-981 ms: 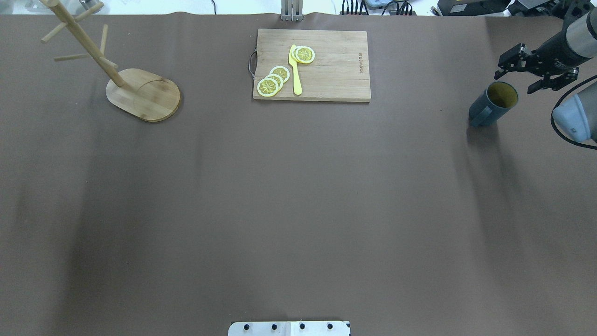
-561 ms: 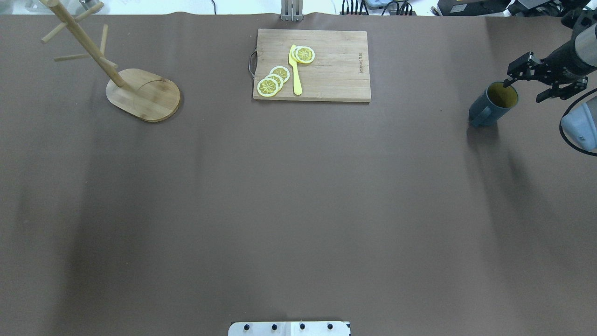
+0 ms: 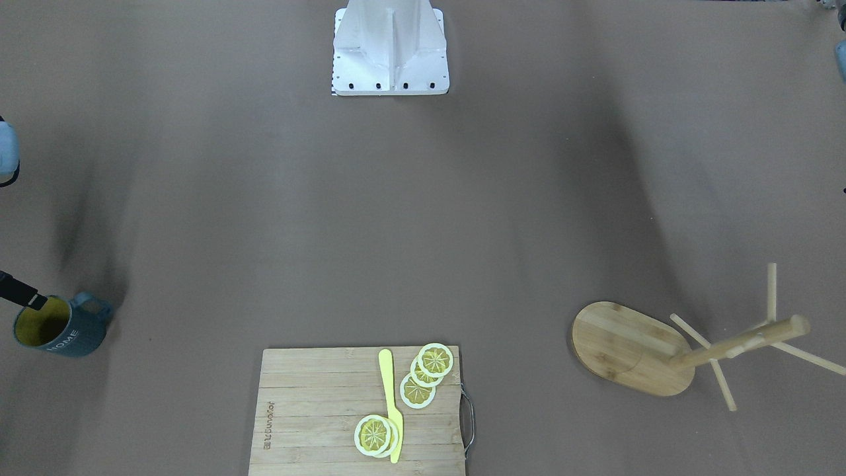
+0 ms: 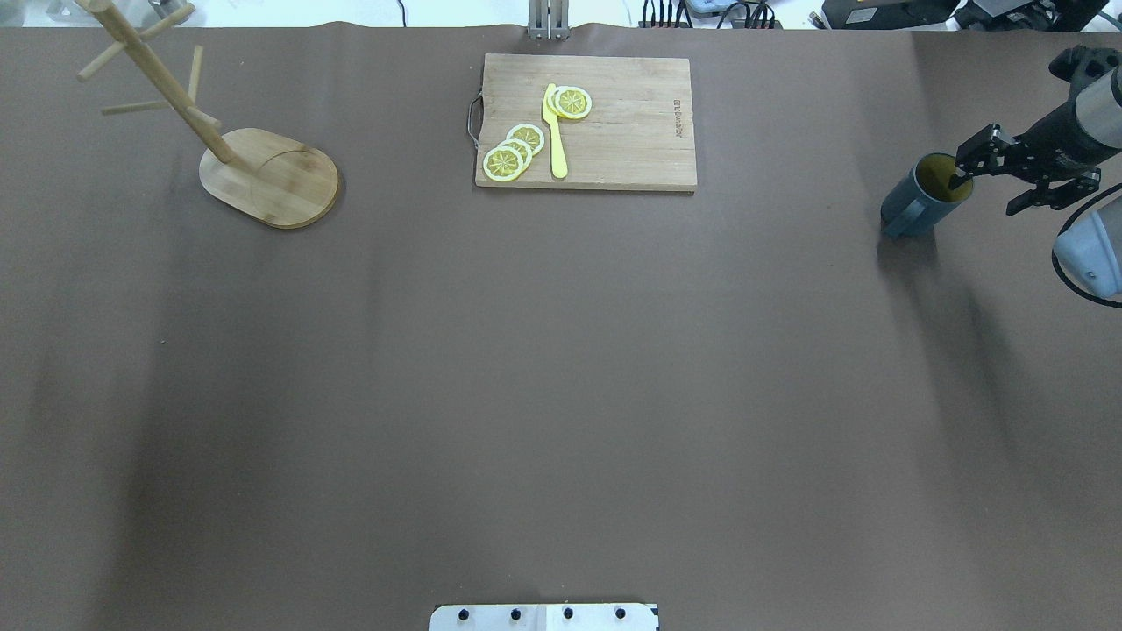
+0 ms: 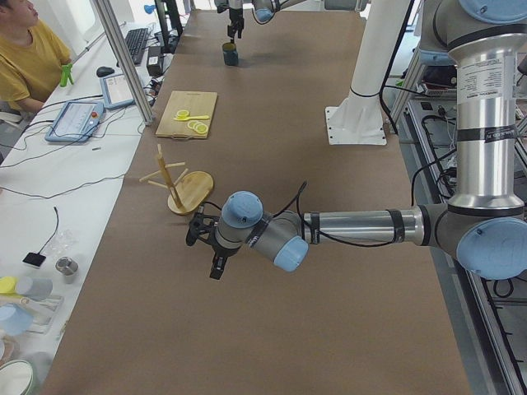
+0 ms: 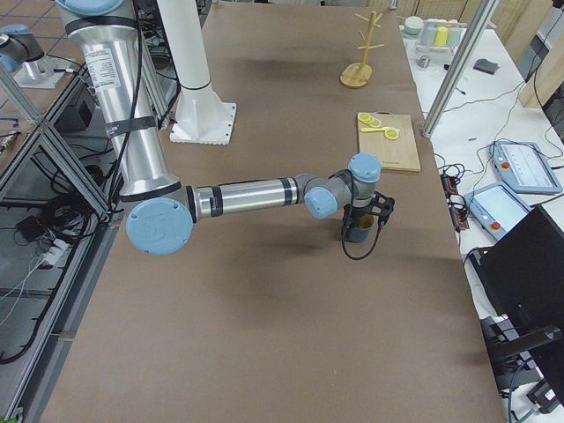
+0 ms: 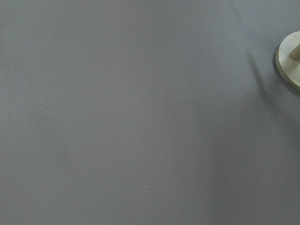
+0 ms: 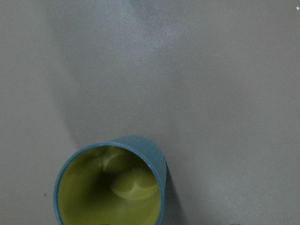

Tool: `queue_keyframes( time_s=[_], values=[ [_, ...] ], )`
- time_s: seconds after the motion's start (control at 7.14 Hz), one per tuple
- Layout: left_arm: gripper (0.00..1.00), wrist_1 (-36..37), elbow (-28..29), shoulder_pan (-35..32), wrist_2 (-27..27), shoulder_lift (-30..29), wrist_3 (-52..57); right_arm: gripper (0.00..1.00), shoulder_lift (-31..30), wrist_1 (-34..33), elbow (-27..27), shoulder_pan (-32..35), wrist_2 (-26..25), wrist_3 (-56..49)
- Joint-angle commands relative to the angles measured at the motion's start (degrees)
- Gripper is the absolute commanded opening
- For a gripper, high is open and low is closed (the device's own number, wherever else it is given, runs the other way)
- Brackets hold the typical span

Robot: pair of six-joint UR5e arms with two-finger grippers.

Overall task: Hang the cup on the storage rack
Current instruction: 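Lower the right gripper onto the blue mug rim and grasp it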

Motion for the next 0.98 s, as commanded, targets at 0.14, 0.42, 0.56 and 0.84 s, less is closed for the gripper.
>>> queue_keyframes(
  time_s=[0.14,0.42,0.56,0.84],
  values=[
    [0.98,-0.1,-0.1,0.0,0.0,-0.4,-0.1,0.83,3.0,0.1,-5.2,-0.8,0.0,0.0],
    [0.98,-0.1,0.1,0.0,0.0,-0.5,0.2,0.01,2.9,0.0,-5.3,-1.0,1.6,0.0],
    [0.98,-0.1,0.2,0.0,0.0,-0.5,0.2,0.00,3.1,-0.1,-5.3,-0.9,2.1,0.1],
    [0.98,-0.1,0.4,0.0,0.0,-0.5,0.5,0.00,3.5,-0.2,-4.1,-0.8,4.9,0.3]
  ],
)
